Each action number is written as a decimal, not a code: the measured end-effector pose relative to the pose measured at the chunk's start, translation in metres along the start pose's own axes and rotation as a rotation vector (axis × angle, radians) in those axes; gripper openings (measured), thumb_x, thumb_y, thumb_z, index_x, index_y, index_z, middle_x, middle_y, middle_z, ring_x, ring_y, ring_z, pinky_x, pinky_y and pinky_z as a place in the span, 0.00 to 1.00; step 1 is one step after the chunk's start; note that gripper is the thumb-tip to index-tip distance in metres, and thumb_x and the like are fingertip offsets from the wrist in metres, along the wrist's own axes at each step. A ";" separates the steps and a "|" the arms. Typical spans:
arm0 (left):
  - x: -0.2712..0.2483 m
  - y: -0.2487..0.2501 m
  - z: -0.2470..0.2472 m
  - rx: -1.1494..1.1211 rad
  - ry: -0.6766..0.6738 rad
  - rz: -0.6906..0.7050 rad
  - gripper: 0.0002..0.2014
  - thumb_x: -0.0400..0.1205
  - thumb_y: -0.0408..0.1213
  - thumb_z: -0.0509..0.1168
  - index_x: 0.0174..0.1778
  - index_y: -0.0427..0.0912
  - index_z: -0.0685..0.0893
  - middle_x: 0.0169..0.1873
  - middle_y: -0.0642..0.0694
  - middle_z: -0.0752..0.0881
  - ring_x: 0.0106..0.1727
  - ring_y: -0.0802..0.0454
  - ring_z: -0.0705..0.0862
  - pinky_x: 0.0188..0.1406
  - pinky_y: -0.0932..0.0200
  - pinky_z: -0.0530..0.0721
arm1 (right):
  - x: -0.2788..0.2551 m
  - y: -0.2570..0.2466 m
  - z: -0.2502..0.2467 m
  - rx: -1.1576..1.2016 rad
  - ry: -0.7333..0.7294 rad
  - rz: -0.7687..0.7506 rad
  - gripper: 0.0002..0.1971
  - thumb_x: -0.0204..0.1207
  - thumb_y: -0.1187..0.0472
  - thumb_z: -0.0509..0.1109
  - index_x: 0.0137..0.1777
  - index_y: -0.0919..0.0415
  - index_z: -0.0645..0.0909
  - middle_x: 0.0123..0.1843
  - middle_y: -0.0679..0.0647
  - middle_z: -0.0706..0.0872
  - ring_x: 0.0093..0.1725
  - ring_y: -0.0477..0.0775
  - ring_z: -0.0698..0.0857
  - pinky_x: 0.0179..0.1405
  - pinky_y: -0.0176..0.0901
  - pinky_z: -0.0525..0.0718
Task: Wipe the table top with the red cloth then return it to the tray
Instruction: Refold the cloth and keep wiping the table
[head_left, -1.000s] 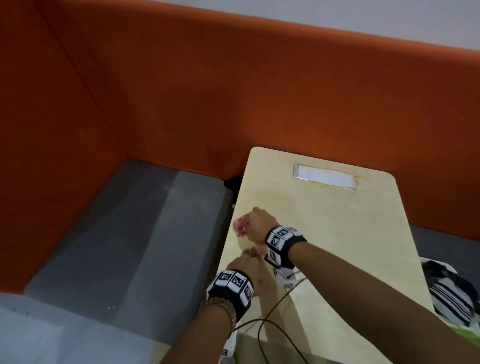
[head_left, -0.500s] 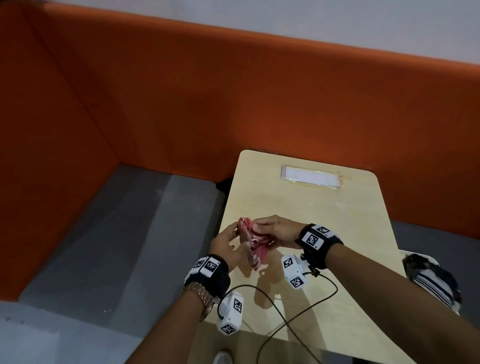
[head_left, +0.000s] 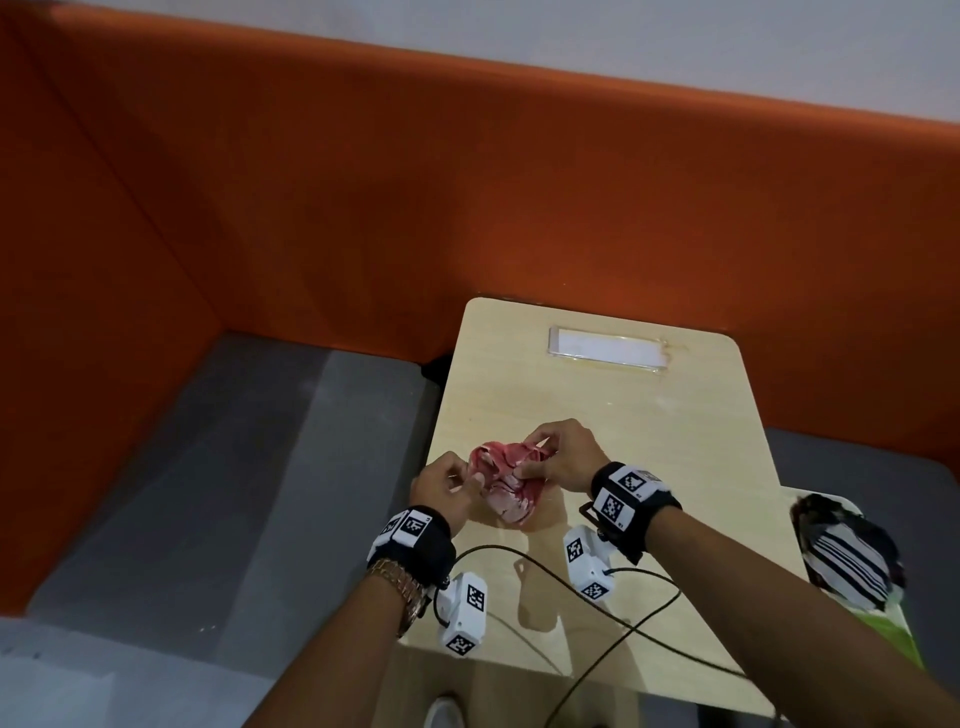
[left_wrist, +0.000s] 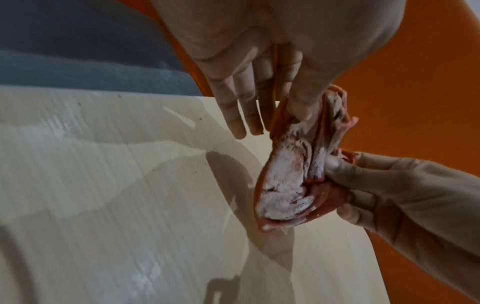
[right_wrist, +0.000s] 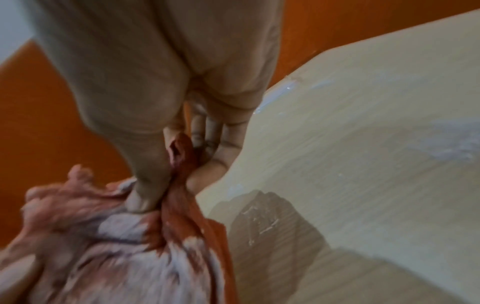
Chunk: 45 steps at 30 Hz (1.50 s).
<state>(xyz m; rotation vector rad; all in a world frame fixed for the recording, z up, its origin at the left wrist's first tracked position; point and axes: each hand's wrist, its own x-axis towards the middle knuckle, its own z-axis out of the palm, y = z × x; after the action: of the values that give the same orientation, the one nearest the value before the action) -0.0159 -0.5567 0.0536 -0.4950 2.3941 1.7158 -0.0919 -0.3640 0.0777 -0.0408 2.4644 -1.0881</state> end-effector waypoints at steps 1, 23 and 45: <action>0.002 -0.002 0.001 0.002 0.009 -0.008 0.11 0.72 0.41 0.71 0.30 0.47 0.75 0.25 0.41 0.82 0.30 0.47 0.81 0.33 0.51 0.85 | -0.001 -0.001 0.001 -0.033 0.043 -0.002 0.18 0.59 0.56 0.88 0.47 0.56 0.88 0.36 0.52 0.87 0.36 0.51 0.85 0.30 0.36 0.82; -0.012 0.014 0.001 0.140 -0.124 0.096 0.18 0.70 0.46 0.76 0.55 0.52 0.85 0.49 0.53 0.88 0.53 0.56 0.84 0.54 0.55 0.84 | -0.021 -0.028 -0.015 0.179 -0.083 -0.232 0.03 0.76 0.67 0.75 0.47 0.62 0.90 0.37 0.54 0.91 0.35 0.45 0.88 0.35 0.38 0.86; 0.006 0.056 -0.017 0.173 0.181 0.256 0.09 0.76 0.25 0.66 0.41 0.45 0.84 0.35 0.47 0.86 0.33 0.58 0.81 0.33 0.67 0.81 | -0.030 -0.043 -0.081 0.474 -0.110 -0.219 0.05 0.86 0.60 0.62 0.52 0.61 0.76 0.38 0.67 0.85 0.34 0.59 0.84 0.36 0.48 0.79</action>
<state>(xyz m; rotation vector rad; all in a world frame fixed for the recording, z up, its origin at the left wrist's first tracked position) -0.0402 -0.5581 0.1070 -0.3453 2.8114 1.5951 -0.1043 -0.3311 0.1671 -0.2208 2.0826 -1.6899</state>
